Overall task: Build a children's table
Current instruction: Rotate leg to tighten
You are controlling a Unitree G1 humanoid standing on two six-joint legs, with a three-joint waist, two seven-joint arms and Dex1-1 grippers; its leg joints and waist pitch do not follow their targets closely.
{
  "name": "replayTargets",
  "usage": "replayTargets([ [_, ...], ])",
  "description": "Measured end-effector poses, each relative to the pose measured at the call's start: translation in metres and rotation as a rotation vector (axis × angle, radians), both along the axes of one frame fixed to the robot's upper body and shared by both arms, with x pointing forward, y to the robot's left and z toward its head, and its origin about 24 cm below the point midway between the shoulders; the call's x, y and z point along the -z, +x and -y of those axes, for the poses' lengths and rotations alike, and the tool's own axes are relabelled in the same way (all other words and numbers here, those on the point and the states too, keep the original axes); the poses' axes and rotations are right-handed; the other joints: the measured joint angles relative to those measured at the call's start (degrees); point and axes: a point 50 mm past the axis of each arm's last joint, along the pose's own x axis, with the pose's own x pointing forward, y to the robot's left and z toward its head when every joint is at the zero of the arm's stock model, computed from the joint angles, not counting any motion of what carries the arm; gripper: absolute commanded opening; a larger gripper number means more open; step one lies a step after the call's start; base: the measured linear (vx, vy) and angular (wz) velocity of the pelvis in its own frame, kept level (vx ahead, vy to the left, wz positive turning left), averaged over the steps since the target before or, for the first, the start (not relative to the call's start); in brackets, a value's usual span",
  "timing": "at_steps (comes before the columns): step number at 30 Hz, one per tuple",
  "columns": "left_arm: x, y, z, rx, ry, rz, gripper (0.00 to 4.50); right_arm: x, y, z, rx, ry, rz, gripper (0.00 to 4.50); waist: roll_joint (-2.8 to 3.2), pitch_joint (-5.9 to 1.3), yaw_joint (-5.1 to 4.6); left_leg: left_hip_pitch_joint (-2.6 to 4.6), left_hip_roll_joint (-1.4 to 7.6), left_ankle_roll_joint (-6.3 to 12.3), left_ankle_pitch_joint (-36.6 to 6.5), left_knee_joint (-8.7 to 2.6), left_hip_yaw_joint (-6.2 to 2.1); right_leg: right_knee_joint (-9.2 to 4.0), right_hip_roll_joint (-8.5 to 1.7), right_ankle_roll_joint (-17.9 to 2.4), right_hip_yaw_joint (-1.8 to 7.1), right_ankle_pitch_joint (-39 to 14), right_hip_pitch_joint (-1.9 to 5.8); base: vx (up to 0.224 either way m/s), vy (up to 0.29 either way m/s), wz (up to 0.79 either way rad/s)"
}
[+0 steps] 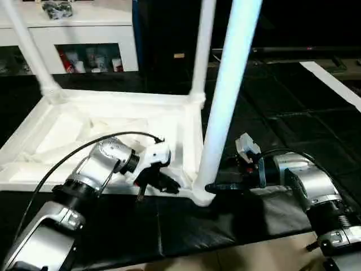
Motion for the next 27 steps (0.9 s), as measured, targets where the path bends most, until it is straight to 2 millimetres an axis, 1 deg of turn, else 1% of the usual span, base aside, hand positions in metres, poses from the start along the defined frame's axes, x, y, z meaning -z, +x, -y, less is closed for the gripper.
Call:
replayTargets([
  [1, 0.0000, -0.0003, 0.0003, 0.005, 0.002, 0.000, 0.00, 0.0002, -0.0005, -0.0010, -0.009, 0.002, -0.003, 3.47, 0.00, 0.00, 0.04, 0.00, 0.00, 0.00, 0.0, 0.00, 0.00, 0.00, 0.00, 0.0, 0.00, 0.0, 0.00, 0.000, 0.000, 0.00],
  [2, -0.0002, -0.0005, 0.0006, 0.008, 0.003, 0.001, 0.00, 0.0004, -0.0011, -0.0020, -0.018, 0.003, -0.005, 3.47, 0.00, 0.00, 0.08, 0.00, 0.00, 0.00, 0.0, 0.00, 0.00, 0.01, 0.00, 0.0, 0.00, 0.0, 0.00, 0.000, 0.000, 0.00],
  [9, -0.0006, -0.0005, -0.0005, 0.008, 0.008, 0.002, 0.00, 0.0006, -0.0029, -0.0039, -0.048, 0.014, -0.016, 2.87, -0.01, 0.00, 0.28, -0.02, 0.00, 0.00, 0.0, 0.00, 0.00, 0.01, 0.00, 0.0, 0.00, 0.0, 0.00, 0.000, 0.000, 0.00],
  [10, -0.0006, -0.0006, -0.0005, 0.009, 0.008, 0.002, 0.00, 0.0007, -0.0031, -0.0044, -0.050, 0.016, -0.017, 2.87, -0.01, 0.00, 0.31, -0.02, 0.00, 0.00, 0.0, 0.00, 0.00, 0.01, 0.00, 0.0, 0.00, 0.0, 0.00, 0.000, 0.000, 0.00],
  [14, -0.0006, -0.0007, -0.0004, 0.009, 0.007, 0.003, 0.00, 0.0013, -0.0042, -0.0062, -0.063, 0.029, -0.027, 2.35, -0.01, 0.00, 0.37, -0.01, 0.00, 0.00, 0.0, 0.00, 0.00, 0.01, 0.00, 0.0, 0.00, 0.0, 0.00, 0.000, 0.000, 0.00],
  [16, -0.0007, -0.0007, -0.0004, 0.009, 0.007, 0.003, 0.00, 0.0010, -0.0042, -0.0063, -0.064, 0.030, -0.025, 2.35, 0.00, 0.00, 0.37, -0.01, 0.00, 0.00, 0.0, 0.00, 0.00, 0.01, 0.00, 0.0, 0.00, 0.0, 0.00, 0.000, 0.000, 0.00],
  [17, -0.0014, -0.0009, 0.0003, 0.013, 0.005, 0.008, 0.00, 0.0004, -0.0042, -0.0066, -0.065, 0.030, -0.022, 2.20, -0.01, 0.00, 0.36, -0.01, 0.01, 0.00, 0.0, 0.00, 0.00, 0.02, 0.00, 0.0, 0.00, 0.0, 0.00, 0.000, 0.000, 0.00],
  [18, -0.0017, -0.0011, 0.0006, 0.015, 0.005, 0.009, 0.00, -0.0001, -0.0042, -0.0069, -0.067, 0.030, -0.020, 2.14, -0.01, 0.00, 0.36, -0.01, 0.01, 0.00, 0.0, 0.00, 0.00, 0.02, 0.00, 0.0, 0.00, 0.0, 0.00, 0.000, 0.000, 0.00],
  [24, -0.0021, -0.0012, 0.0021, 0.017, 0.001, 0.014, 0.00, -0.0008, -0.0048, -0.0072, -0.064, 0.030, -0.015, 2.04, -0.01, -0.01, 0.42, 0.00, 0.01, 0.00, 0.0, 0.01, 0.00, 0.04, 0.00, 0.0, 0.00, 0.0, 0.00, 0.000, 0.000, 0.00],
  [27, -0.0005, -0.0008, 0.0047, -0.002, -0.004, 0.004, 0.00, 0.0021, -0.0081, -0.0063, -0.036, 0.050, -0.029, 2.04, 0.00, -0.01, 0.95, 0.01, 0.01, 0.00, 0.0, 0.03, 0.01, 0.05, 0.00, 0.0, 0.01, 0.0, 0.01, 0.000, 0.000, 0.00],
])
